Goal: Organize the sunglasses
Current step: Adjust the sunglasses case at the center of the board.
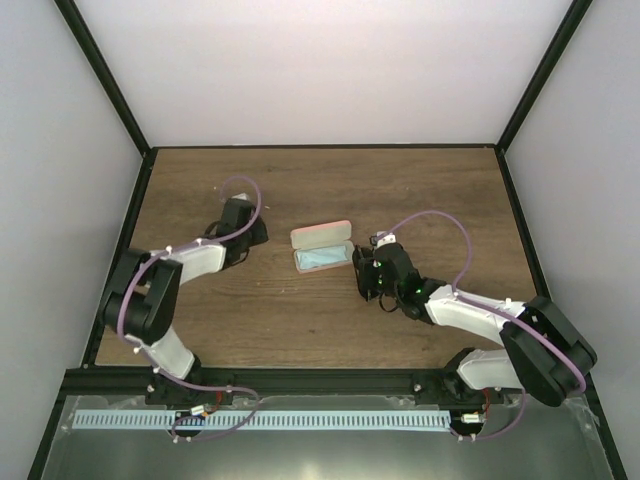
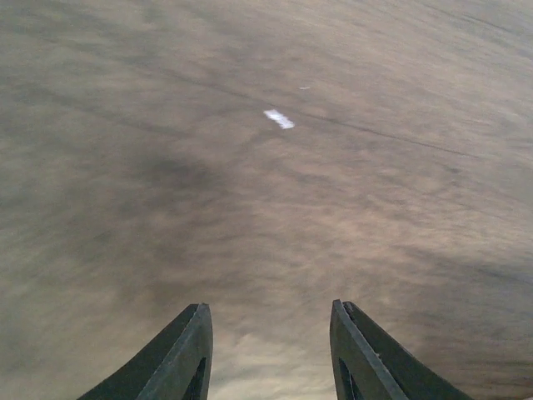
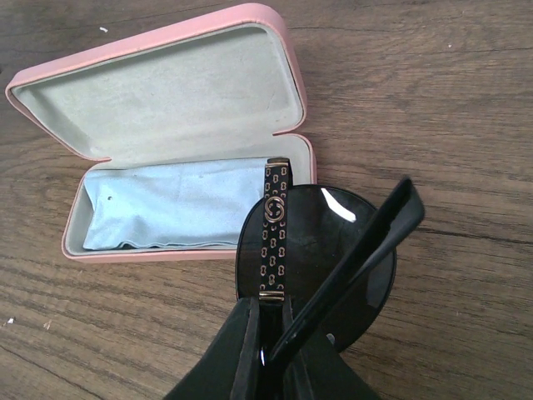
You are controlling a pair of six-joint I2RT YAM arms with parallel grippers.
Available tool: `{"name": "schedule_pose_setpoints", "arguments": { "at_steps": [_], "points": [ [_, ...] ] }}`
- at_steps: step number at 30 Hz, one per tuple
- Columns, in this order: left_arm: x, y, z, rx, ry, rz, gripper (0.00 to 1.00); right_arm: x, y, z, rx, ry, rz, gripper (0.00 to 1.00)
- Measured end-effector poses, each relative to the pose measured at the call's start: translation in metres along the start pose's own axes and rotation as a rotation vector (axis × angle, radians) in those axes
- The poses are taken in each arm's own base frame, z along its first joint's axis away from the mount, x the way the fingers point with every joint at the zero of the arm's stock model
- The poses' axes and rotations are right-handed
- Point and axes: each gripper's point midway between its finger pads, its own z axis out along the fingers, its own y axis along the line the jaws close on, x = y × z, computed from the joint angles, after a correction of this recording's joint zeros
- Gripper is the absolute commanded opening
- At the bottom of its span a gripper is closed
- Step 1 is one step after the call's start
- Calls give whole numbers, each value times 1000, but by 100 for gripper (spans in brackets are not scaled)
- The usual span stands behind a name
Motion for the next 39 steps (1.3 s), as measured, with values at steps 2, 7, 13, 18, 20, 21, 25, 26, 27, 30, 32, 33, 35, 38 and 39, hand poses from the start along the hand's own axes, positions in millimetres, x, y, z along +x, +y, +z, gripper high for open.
{"name": "schedule_pose_setpoints", "arguments": {
  "at_steps": [2, 7, 13, 18, 20, 21, 25, 26, 27, 30, 32, 33, 35, 38, 39],
  "points": [
    [-6, -15, 14, 64, 31, 9, 42, 0, 0, 0, -1, 0, 0, 6],
    [-17, -56, 36, 206, 70, 34, 41, -1, 0, 0, -2, -2, 1, 6],
    [-17, -82, 59, 305, 123, 63, 40, -1, 2, -2, -10, -7, 10, 6],
    [0, -92, 75, 352, 187, 78, 40, 2, 4, -3, -32, -3, 24, 6],
    [8, -95, 77, 365, 210, 86, 40, 6, 5, -3, -50, 6, 25, 6],
    [11, -97, 77, 372, 219, 89, 39, 8, 6, -2, -57, 14, 25, 6],
    [18, -104, 75, 396, 233, 106, 37, 17, 7, 3, -68, 49, 26, 6],
    [19, -106, 75, 402, 235, 109, 37, 20, 7, 4, -67, 58, 26, 6],
    [20, -108, 74, 408, 236, 113, 37, 22, 7, 6, -66, 65, 28, 6],
    [26, -114, 72, 423, 241, 124, 37, 26, 6, 8, -62, 82, 36, 6],
    [34, -114, 71, 426, 254, 129, 36, 29, 5, 11, -56, 92, 37, 6],
    [39, -113, 71, 429, 263, 129, 36, 30, 4, 12, -53, 98, 39, 6],
    [41, -113, 70, 445, 262, 124, 36, 31, 4, 14, -49, 103, 40, 6],
    [42, -113, 67, 459, 247, 115, 36, 28, 5, 14, -52, 97, 44, 6],
    [43, -113, 65, 464, 245, 111, 36, 26, 6, 14, -52, 94, 44, 6]
  ]
}}
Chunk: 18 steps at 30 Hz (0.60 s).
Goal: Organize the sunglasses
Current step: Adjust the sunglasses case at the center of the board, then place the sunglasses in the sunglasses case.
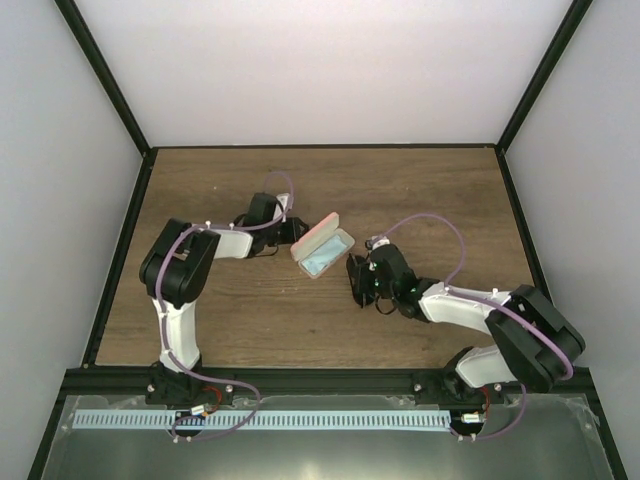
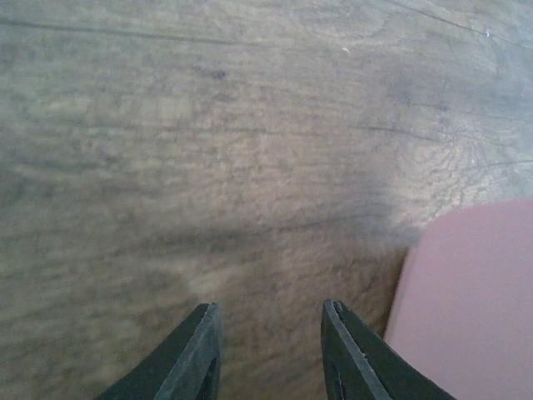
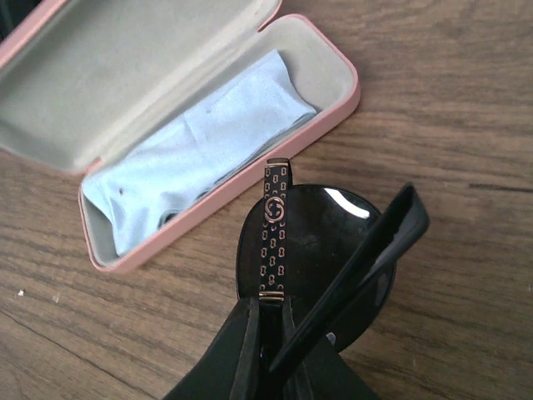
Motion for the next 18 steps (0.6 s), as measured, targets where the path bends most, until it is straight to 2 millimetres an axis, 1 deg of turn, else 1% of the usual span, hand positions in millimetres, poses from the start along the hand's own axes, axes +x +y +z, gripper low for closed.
{"name": "schedule_pose_setpoints", "arguments": {
  "at_steps": [5, 8, 15, 18],
  "points": [
    [17, -1, -9, 8, 4, -9, 36, -12, 5, -2, -4, -27, 1, 6],
    [25, -6, -12, 19, 8, -2, 36, -17, 7, -5, -4, -41, 2, 6],
    [46, -19, -19, 34, 44, 11, 36, -20, 6, -7, 7, -45, 2, 6],
    [54, -23, -23, 36, 58, 13, 36, -25, 8, -7, 6, -52, 3, 6]
  ]
}}
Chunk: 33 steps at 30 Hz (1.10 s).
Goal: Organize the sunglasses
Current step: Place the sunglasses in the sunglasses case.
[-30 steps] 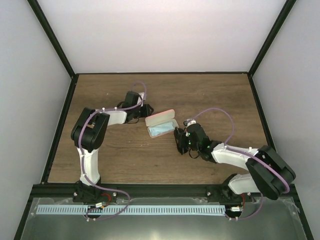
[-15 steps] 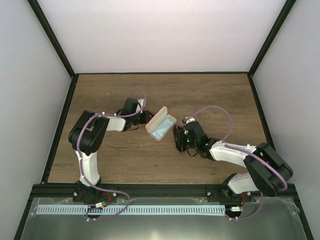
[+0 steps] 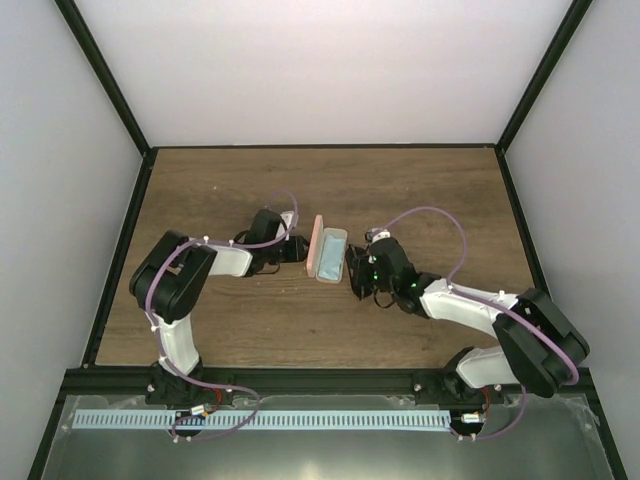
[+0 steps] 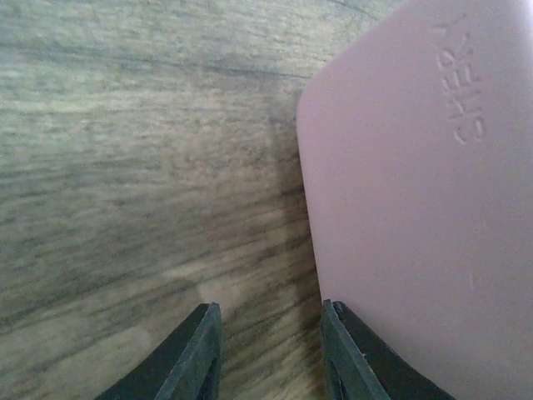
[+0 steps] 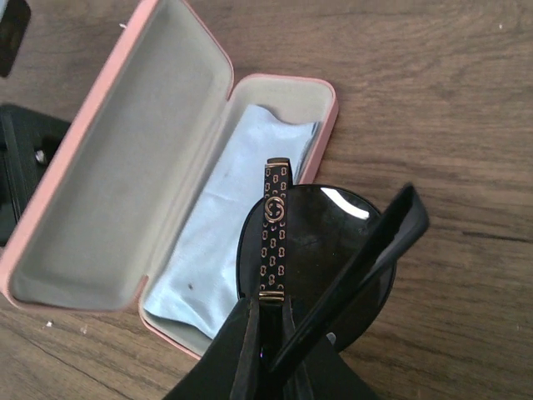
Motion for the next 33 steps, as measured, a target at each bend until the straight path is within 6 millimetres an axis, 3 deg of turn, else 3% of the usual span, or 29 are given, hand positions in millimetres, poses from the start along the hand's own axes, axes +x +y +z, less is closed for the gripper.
{"name": "schedule_pose_setpoints", "arguments": {
  "at_steps": [10, 20, 33],
  "points": [
    [3, -1, -1, -2, 2, -4, 36, -21, 12, 0, -21, -40, 19, 7],
    [3, 0, -1, -6, 0, -3, 36, -42, 26, 19, -34, -56, 91, 9],
    [4, 0, -2, -9, -5, 0, 36, -34, 31, 55, -36, -4, 181, 7]
  ]
}}
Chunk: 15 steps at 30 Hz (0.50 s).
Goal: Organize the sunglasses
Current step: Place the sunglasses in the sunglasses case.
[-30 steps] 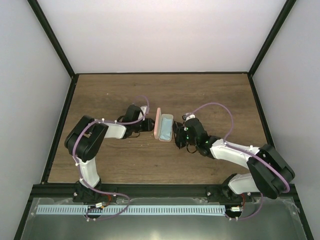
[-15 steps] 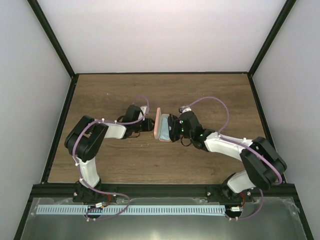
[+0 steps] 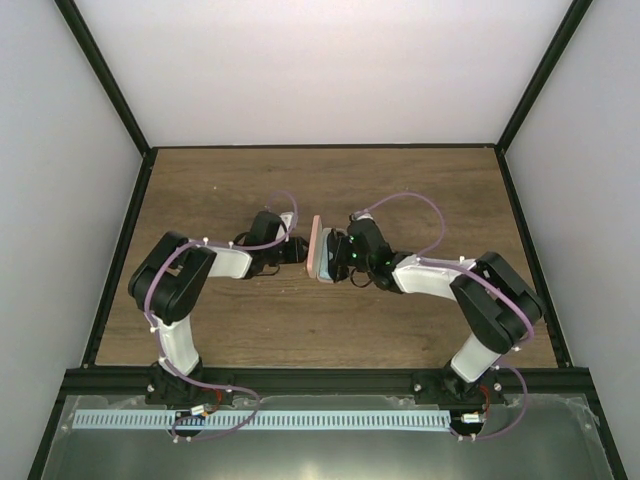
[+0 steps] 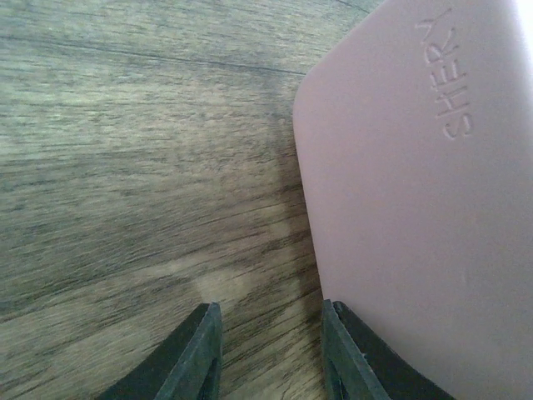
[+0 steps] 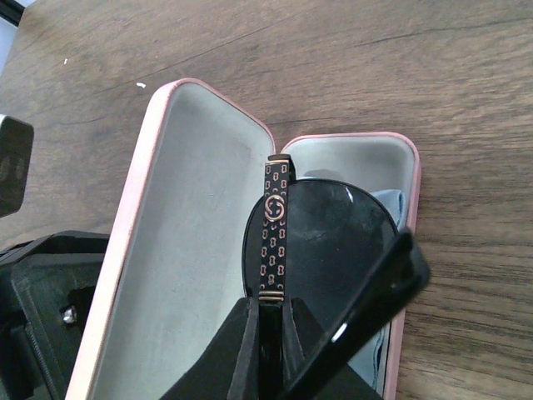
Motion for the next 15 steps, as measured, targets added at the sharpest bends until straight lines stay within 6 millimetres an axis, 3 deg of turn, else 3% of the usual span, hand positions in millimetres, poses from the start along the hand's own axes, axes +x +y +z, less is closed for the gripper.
{"name": "schedule_pose_setpoints", "arguments": {
  "at_steps": [15],
  "points": [
    [2, 0, -2, -1, 1, 0, 36, 4, 4, 13, -39, 4, 108, 6]
  ]
}}
